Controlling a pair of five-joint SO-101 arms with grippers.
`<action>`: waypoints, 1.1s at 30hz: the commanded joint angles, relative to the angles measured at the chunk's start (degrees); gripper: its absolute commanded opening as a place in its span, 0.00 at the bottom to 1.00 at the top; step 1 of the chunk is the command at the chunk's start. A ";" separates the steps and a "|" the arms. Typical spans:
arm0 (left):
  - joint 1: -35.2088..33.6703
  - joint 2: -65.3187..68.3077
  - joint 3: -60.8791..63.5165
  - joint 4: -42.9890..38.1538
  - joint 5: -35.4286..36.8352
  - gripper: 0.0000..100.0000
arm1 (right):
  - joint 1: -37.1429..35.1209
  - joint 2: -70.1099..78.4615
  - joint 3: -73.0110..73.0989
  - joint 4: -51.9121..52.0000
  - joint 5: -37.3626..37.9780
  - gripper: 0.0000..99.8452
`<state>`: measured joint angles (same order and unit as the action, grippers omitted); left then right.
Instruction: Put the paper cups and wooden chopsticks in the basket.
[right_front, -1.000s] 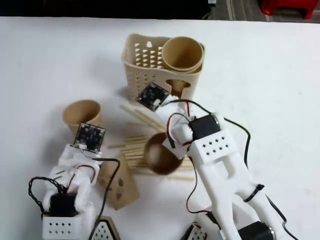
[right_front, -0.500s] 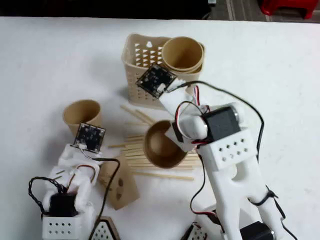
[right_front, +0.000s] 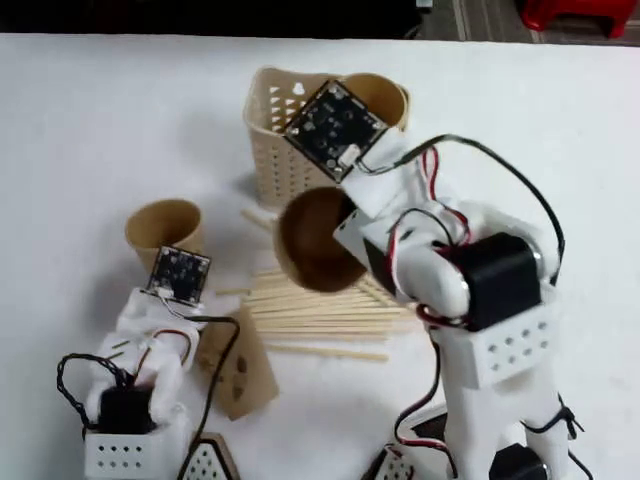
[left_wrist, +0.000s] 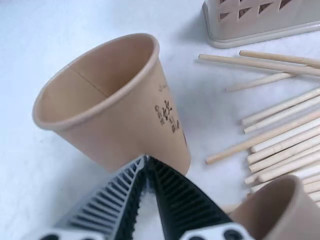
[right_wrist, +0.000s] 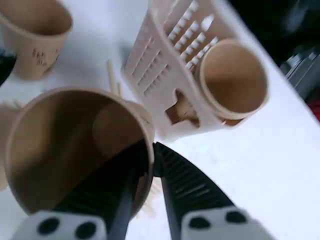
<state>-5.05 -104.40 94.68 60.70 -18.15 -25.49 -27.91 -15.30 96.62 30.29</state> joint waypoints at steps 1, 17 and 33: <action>-0.13 -0.04 -0.18 -1.14 -0.62 0.03 | 2.95 -1.54 -5.01 -4.53 0.09 0.02; -0.13 -0.04 -0.18 -1.14 -0.62 0.03 | 9.98 2.59 -5.01 -25.89 -3.16 0.02; -0.13 -0.04 -0.18 -1.14 -0.62 0.03 | 12.70 18.77 -5.27 -35.21 -12.22 0.02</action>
<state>-5.05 -104.40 94.68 60.70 -18.15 -13.45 -9.45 -18.20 62.51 19.03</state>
